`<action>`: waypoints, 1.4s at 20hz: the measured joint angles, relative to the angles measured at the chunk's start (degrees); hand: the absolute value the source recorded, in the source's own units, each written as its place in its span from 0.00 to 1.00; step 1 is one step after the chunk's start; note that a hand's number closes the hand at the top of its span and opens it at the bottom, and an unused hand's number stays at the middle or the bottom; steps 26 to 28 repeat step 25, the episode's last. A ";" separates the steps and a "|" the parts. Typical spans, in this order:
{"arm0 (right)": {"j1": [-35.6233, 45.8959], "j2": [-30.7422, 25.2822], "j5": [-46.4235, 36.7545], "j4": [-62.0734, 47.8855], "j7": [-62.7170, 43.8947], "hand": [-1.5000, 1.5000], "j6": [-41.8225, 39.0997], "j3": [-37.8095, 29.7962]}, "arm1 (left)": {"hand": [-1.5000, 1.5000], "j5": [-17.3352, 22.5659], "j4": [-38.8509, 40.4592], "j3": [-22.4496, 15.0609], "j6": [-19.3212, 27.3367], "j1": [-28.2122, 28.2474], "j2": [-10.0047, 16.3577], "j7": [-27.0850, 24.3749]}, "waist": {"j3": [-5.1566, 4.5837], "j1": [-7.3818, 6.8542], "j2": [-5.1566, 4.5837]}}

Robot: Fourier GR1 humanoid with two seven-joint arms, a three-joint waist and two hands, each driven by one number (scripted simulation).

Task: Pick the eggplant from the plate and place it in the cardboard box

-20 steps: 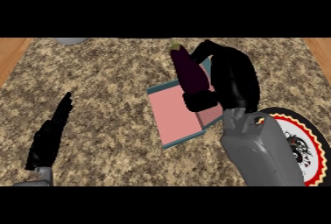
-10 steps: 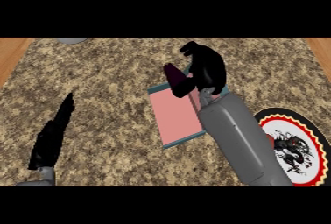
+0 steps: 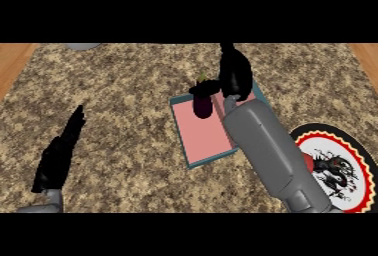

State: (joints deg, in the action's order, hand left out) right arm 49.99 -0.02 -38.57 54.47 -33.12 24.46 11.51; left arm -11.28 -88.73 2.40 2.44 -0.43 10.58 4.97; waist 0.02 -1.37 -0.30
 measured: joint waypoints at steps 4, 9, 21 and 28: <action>-0.51 -0.03 3.17 2.10 3.53 0.00 7.50 -3.93 | 0.50 0.37 -0.22 0.49 -0.44 0.58 0.34 -0.24 | 0.02 0.32 0.08; -4.73 -1.17 10.19 9.63 9.67 0.00 10.50 -9.54 | 0.50 -0.04 -0.97 0.53 0.19 1.20 -0.12 0.35 | 0.03 1.25 0.30; -26.24 -13.23 24.33 34.08 13.47 0.00 4.95 -23.00 | 0.50 0.23 -2.78 1.52 -0.15 2.70 0.11 1.12 | 0.02 2.44 0.62; -34.36 -18.13 32.60 39.48 17.27 0.00 -2.04 -29.53 | 0.50 0.41 -3.31 1.72 -0.50 2.97 0.10 0.94 | 0.01 2.32 0.55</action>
